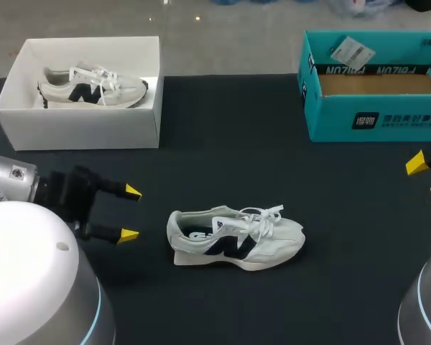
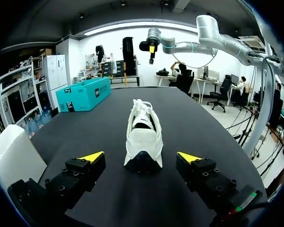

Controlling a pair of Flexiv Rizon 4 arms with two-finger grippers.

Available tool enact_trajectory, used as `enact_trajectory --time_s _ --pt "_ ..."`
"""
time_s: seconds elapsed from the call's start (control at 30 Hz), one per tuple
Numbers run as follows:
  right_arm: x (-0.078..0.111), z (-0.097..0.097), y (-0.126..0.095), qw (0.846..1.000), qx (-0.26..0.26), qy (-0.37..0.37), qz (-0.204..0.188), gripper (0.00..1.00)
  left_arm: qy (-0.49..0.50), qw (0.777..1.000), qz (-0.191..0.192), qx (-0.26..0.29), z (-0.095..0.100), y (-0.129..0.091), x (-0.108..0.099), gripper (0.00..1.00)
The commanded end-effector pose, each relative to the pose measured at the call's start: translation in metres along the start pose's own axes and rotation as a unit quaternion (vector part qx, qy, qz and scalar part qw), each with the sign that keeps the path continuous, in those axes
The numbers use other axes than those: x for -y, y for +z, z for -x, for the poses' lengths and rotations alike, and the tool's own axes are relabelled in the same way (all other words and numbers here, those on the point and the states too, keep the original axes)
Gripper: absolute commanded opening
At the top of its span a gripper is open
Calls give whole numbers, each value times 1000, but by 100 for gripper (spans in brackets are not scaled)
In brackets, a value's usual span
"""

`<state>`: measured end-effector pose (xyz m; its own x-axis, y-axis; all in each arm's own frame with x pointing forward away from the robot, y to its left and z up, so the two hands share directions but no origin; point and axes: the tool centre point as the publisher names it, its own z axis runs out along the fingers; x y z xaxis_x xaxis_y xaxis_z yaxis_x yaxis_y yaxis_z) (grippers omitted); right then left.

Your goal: Take the shoe out of the shoebox, open the shoe tongue, remove and reinsert the insole, then place the shoe into the shoebox

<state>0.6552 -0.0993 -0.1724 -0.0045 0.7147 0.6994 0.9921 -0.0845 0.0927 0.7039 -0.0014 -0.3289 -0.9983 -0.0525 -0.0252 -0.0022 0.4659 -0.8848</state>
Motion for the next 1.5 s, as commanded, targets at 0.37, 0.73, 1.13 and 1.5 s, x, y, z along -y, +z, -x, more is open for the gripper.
enact_trajectory --time_s 0.37,0.73,1.13,1.5 --pt "2 0 1 1000 0 0 2 100 0 1000 4 6 -7 6 -1 100" --pt "2 0 1 1000 0 0 2 100 -24 1000 -6 3 -22 39 -15 100" --pt "2 0 1 1000 0 0 2 100 -21 1000 18 -2 -7 69 -31 100" --pt "2 0 1 1000 0 0 2 100 -32 999 19 -15 3 91 -39 100"
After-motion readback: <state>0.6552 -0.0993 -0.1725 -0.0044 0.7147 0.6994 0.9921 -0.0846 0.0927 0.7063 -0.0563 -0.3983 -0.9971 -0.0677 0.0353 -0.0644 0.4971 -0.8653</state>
